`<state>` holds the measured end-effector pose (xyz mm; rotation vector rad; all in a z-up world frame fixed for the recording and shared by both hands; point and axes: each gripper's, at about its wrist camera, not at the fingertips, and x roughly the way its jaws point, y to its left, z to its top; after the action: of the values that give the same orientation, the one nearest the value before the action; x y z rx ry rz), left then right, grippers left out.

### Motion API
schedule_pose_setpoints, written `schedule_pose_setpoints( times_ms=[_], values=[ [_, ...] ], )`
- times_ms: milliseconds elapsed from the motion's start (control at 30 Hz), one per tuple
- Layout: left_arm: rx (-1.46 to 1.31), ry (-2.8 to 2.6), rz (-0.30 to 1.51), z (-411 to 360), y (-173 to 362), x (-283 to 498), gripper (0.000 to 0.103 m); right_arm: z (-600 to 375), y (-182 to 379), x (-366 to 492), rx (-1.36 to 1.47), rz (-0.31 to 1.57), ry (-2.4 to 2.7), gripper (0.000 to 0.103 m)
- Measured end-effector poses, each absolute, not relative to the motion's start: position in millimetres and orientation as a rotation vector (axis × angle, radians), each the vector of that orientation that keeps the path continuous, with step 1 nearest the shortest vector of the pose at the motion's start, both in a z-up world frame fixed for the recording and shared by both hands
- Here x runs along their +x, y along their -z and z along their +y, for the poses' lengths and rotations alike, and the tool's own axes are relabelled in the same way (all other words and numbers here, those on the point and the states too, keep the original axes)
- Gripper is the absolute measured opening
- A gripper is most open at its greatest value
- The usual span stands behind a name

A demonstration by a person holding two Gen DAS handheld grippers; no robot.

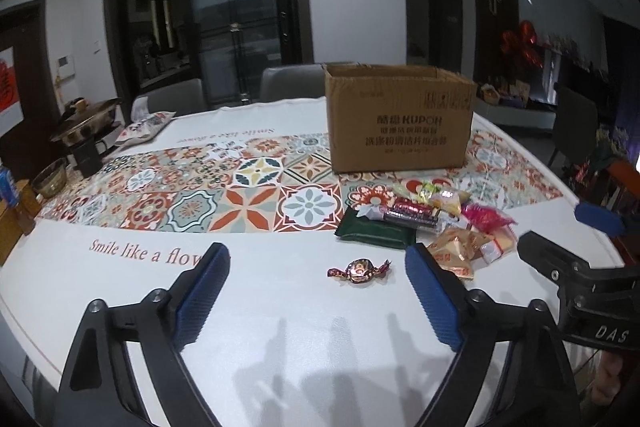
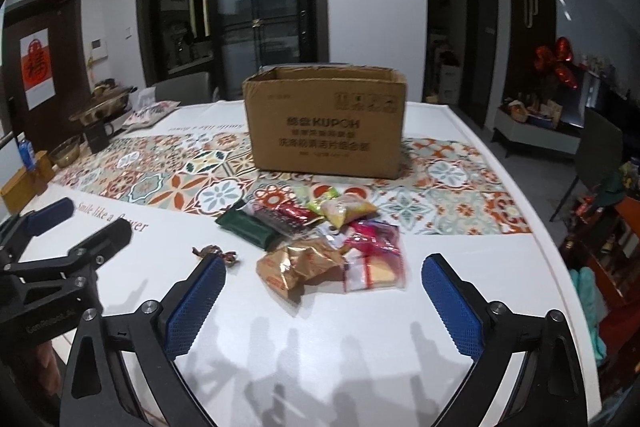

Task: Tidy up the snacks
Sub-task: 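Grasp the gold-foil candy with the left tool while the right tool grasps the gold packet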

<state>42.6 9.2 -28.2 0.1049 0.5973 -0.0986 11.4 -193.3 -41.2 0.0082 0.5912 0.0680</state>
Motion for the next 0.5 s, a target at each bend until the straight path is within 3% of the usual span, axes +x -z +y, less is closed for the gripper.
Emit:
schedule_pose_setpoints(
  times_ms=[500],
  values=[
    [0.188,0.256,0.735,-10,73,90,0.067,-189,86,69,0.081,0.767,-0.162,0.083]
  ],
)
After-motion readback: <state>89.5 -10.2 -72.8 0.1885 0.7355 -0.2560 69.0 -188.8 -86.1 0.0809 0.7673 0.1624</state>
